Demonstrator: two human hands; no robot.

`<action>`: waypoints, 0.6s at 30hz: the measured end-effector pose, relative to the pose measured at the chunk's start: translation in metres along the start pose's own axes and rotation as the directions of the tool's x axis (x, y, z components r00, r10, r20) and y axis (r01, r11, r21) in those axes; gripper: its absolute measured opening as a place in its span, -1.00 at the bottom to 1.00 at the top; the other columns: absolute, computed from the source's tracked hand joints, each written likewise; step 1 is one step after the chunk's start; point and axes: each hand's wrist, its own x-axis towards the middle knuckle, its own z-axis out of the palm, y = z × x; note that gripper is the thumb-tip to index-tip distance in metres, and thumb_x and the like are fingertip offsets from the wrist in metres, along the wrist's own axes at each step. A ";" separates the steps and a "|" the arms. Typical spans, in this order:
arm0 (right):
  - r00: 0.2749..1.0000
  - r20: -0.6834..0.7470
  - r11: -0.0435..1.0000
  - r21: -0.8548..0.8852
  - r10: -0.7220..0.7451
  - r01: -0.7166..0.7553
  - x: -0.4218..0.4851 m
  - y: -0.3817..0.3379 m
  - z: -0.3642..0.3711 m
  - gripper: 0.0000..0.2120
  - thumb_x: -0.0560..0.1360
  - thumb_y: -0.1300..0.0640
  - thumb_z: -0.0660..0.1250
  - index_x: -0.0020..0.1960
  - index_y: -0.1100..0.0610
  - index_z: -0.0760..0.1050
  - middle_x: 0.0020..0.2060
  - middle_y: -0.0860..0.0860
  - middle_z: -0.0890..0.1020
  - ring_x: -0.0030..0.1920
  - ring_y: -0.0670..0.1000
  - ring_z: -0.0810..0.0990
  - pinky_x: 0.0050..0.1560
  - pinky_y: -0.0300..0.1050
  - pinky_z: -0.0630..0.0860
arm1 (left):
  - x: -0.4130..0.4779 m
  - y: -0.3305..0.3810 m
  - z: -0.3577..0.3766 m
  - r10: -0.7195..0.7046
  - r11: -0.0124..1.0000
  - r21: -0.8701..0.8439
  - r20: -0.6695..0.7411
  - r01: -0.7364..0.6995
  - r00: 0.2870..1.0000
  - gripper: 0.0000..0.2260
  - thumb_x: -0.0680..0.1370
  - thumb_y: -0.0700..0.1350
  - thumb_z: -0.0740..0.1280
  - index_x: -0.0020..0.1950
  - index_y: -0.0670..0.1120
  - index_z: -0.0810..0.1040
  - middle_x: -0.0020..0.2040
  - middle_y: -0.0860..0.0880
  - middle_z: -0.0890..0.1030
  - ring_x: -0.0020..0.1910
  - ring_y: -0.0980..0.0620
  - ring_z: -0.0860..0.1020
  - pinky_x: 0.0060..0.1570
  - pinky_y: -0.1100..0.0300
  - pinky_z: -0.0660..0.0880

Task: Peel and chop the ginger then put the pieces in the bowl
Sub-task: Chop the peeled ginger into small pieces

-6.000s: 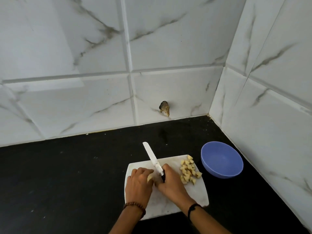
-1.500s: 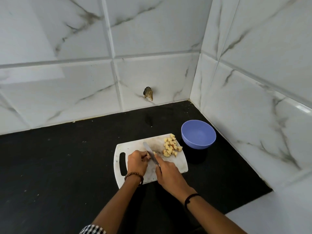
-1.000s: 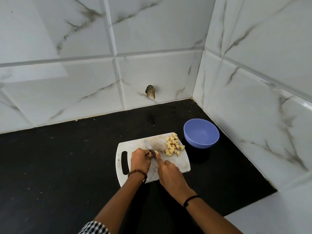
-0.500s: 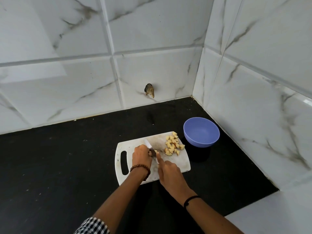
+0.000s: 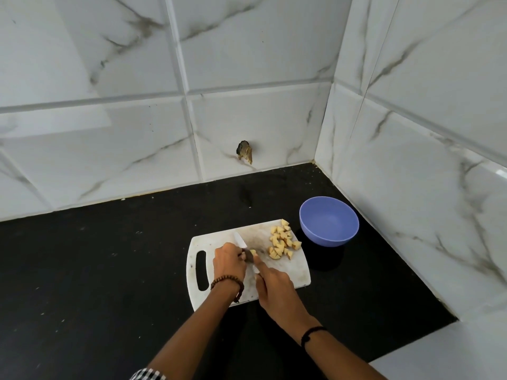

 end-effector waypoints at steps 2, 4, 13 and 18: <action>1.000 -0.022 0.998 0.064 0.021 -0.020 -0.004 0.000 0.000 -0.44 0.67 0.08 0.14 0.59 -0.04 0.00 0.11 0.02 0.59 0.06 -0.15 0.53 0.14 -0.29 0.48 | 0.000 0.002 0.000 0.022 1.000 0.016 0.001 -0.022 1.000 -0.88 0.53 -0.18 0.34 -0.15 -0.17 0.62 -0.25 -0.06 0.57 -0.34 0.07 0.50 -0.47 0.35 0.31; 0.999 -0.035 0.995 0.092 0.037 -0.034 -0.008 0.000 0.001 -0.45 0.67 0.08 0.14 0.59 -0.05 0.02 0.05 -0.02 0.58 0.00 -0.19 0.51 0.07 -0.34 0.45 | -0.001 0.004 0.000 0.047 0.998 0.033 0.008 -0.047 0.999 -0.88 0.54 -0.20 0.32 -0.15 -0.16 0.63 -0.26 -0.05 0.56 -0.34 0.07 0.49 -0.45 0.35 0.32; 0.995 -0.016 0.978 0.184 0.100 -0.096 -0.012 0.001 -0.001 -0.49 0.66 0.07 0.14 0.57 -0.05 0.10 0.03 -0.11 0.55 -0.01 -0.24 0.51 -0.05 -0.53 0.38 | -0.004 0.009 0.002 0.087 0.993 0.074 0.034 -0.089 0.996 -0.88 0.54 -0.21 0.29 -0.14 -0.15 0.61 -0.19 -0.05 0.58 -0.34 0.11 0.43 -0.43 0.39 0.28; 0.993 -0.017 0.971 0.209 0.121 -0.114 -0.009 0.001 -0.003 -0.52 0.67 0.05 0.12 0.57 -0.03 0.13 0.12 -0.12 0.56 -0.05 -0.30 0.47 0.03 -0.56 0.34 | -0.005 0.007 0.001 0.118 0.992 0.050 0.025 -0.119 0.993 -0.90 0.51 -0.20 0.31 -0.12 -0.11 0.63 -0.13 -0.04 0.62 -0.19 0.04 0.56 -0.22 0.25 0.50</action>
